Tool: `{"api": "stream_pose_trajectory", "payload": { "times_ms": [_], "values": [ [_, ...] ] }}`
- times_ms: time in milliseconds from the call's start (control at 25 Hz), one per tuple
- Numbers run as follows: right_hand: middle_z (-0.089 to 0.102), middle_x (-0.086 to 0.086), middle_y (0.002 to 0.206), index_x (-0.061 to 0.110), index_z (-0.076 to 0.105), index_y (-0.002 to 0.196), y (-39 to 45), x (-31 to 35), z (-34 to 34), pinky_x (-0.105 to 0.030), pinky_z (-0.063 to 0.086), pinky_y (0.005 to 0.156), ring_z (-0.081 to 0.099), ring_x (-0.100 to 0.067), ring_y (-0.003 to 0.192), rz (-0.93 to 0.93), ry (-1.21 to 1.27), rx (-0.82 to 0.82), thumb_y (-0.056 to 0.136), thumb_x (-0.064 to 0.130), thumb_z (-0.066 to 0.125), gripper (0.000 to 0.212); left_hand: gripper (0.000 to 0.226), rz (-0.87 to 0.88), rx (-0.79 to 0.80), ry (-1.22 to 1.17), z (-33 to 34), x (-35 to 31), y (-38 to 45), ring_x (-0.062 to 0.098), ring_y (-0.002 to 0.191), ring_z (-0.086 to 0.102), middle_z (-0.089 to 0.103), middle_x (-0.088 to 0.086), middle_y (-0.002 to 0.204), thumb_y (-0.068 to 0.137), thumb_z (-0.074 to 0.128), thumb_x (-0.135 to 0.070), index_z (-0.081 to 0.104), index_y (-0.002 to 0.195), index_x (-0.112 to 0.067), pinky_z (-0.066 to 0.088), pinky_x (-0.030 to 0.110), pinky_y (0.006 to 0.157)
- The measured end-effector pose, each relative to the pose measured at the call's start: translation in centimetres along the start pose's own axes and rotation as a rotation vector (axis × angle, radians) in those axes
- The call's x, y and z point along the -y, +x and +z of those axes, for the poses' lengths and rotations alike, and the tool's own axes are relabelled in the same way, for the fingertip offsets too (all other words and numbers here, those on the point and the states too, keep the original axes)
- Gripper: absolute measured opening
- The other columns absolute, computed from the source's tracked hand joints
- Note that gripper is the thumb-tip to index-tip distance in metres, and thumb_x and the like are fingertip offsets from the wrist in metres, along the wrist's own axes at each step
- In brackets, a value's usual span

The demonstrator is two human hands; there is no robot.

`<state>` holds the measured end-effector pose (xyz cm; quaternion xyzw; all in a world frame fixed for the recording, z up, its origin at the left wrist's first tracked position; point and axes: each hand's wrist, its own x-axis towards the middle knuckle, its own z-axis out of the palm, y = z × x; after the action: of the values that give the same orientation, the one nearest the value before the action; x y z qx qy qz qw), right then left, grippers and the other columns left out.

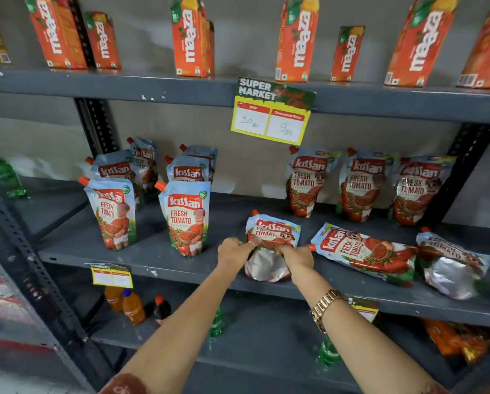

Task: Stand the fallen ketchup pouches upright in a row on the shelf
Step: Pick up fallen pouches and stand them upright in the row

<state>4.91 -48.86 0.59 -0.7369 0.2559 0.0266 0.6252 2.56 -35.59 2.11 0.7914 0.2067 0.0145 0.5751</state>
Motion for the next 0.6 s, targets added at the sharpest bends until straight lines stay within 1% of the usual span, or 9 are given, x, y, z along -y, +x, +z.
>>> {"api": "stream_pose_trajectory", "payload": {
  "times_ms": [80, 120, 160, 200, 240, 320, 400, 480, 600],
  "values": [
    [0.063, -0.02, 0.116, -0.002, 0.055, 0.112, 0.2, -0.1, -0.8, -0.037, 0.051, 0.091, 0.061, -0.038, 0.104, 0.053, 0.084, 0.097, 0.073, 0.013, 0.072, 0.045, 0.028, -0.12, 0.081, -0.179, 0.8, -0.2, 0.5, 0.023, 0.074, 0.061, 0.065, 0.012, 0.082, 0.076, 0.072, -0.025, 0.059, 0.08, -0.001, 0.052, 0.032, 0.066],
    [0.064, -0.022, 0.114, 0.0, 0.054, 0.109, 0.5, -0.2, -1.0, -0.044, 0.052, 0.093, 0.062, -0.038, 0.101, 0.079, 0.1, 0.135, 0.069, 0.012, 0.073, 0.045, 0.036, -0.207, 0.157, -0.304, 0.9, -0.2, 0.6, 0.027, 0.084, 0.064, 0.066, 0.016, 0.098, 0.076, 0.072, -0.019, 0.055, 0.101, 0.003, 0.055, 0.037, 0.074],
    [0.064, -0.023, 0.111, 0.002, 0.053, 0.106, 0.5, -0.2, -1.3, -0.049, 0.052, 0.092, 0.063, -0.039, 0.099, 0.11, 0.107, 0.175, 0.065, 0.011, 0.074, 0.047, 0.046, -0.261, 0.231, -0.384, 0.8, -0.1, 0.7, 0.03, 0.088, 0.065, 0.064, 0.018, 0.108, 0.077, 0.07, -0.013, 0.048, 0.114, 0.004, 0.056, 0.041, 0.074],
    [0.064, -0.024, 0.109, 0.002, 0.051, 0.105, 1.1, -0.4, -1.3, -0.051, 0.053, 0.091, 0.064, -0.039, 0.097, 0.136, 0.113, 0.218, 0.061, 0.01, 0.075, 0.051, 0.047, -0.287, 0.271, -0.406, 0.8, -0.1, 0.7, 0.03, 0.087, 0.065, 0.063, 0.019, 0.11, 0.078, 0.067, -0.01, 0.046, 0.119, 0.003, 0.056, 0.041, 0.07],
    [0.065, -0.024, 0.107, 0.0, 0.052, 0.107, 1.5, -0.6, -1.3, -0.052, 0.053, 0.09, 0.065, -0.04, 0.096, 0.154, 0.13, 0.251, 0.056, 0.008, 0.077, 0.057, 0.04, -0.302, 0.294, -0.396, 0.8, -0.1, 0.8, 0.028, 0.084, 0.064, 0.064, 0.018, 0.105, 0.08, 0.063, -0.007, 0.049, 0.116, 0.002, 0.055, 0.04, 0.069],
    [0.068, -0.023, 0.105, 0.001, 0.058, 0.109, 2.6, -1.0, -1.2, -0.053, 0.053, 0.09, 0.066, -0.04, 0.095, 0.183, 0.109, 0.312, 0.038, 0.005, 0.078, 0.074, 0.016, -0.325, 0.336, -0.345, 0.7, -0.2, 1.0, 0.026, 0.079, 0.061, 0.064, 0.015, 0.089, 0.082, 0.054, -0.003, 0.058, 0.097, 0.0, 0.052, 0.038, 0.078],
    [0.07, -0.022, 0.108, 0.002, 0.066, 0.101, 3.1, -1.1, -1.1, -0.053, 0.052, 0.093, 0.066, -0.039, 0.101, 0.205, 0.089, 0.361, 0.028, 0.001, 0.074, 0.073, 0.012, -0.344, 0.369, -0.313, 0.7, -0.2, 1.5, 0.027, 0.079, 0.059, 0.062, 0.013, 0.081, 0.075, 0.048, 0.003, 0.058, 0.078, -0.003, 0.051, 0.037, 0.079],
    [0.07, -0.019, 0.108, 0.001, 0.069, 0.091, 2.8, -0.6, -1.2, -0.05, 0.05, 0.097, 0.064, -0.037, 0.105, 0.218, 0.089, 0.409, 0.033, -0.005, 0.071, 0.058, 0.016, -0.356, 0.384, -0.304, 0.9, 0.0, 1.9, 0.03, 0.081, 0.059, 0.061, 0.013, 0.077, 0.064, 0.046, 0.008, 0.056, 0.067, -0.004, 0.05, 0.037, 0.076],
    [0.067, -0.019, 0.108, -0.002, 0.065, 0.097, 1.4, 0.7, -1.5, -0.048, 0.05, 0.097, 0.062, -0.036, 0.104, 0.213, 0.091, 0.409, 0.048, -0.012, 0.063, 0.05, 0.02, -0.337, 0.319, -0.342, 1.3, -0.3, 2.3, 0.031, 0.074, 0.055, 0.054, 0.012, 0.065, 0.041, 0.039, 0.012, 0.045, 0.04, -0.007, 0.045, 0.031, 0.063]
  ]
}}
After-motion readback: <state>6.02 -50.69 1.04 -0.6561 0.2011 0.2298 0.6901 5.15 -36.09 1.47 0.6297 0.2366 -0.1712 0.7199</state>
